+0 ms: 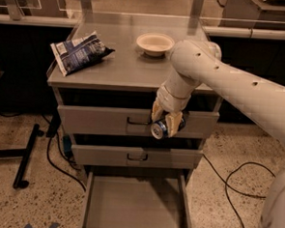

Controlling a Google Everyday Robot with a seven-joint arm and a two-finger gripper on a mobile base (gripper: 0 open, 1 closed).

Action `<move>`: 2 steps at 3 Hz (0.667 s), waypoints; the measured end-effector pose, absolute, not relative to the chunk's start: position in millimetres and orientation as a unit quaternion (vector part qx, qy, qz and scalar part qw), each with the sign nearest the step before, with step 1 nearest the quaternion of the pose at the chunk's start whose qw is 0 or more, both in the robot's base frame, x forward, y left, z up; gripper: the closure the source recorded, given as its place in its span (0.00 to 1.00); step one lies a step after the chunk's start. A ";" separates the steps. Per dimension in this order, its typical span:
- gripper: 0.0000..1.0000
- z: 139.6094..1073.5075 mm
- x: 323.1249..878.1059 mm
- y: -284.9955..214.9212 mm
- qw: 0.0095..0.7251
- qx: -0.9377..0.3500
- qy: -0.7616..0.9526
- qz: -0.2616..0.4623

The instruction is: Pick pepsi can from bottom drawer and place on counter

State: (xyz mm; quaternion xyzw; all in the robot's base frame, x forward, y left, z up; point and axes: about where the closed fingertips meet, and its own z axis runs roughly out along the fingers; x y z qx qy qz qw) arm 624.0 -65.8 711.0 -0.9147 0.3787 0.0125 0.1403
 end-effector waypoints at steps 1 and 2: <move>1.00 702.4 624.7 -64.7 0.145 -0.914 0.378 0.022; 1.00 723.3 617.6 -78.9 0.156 -0.910 0.385 0.009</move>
Offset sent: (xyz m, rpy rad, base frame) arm -0.0140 -0.0344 0.0509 0.0400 -0.0714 -0.0458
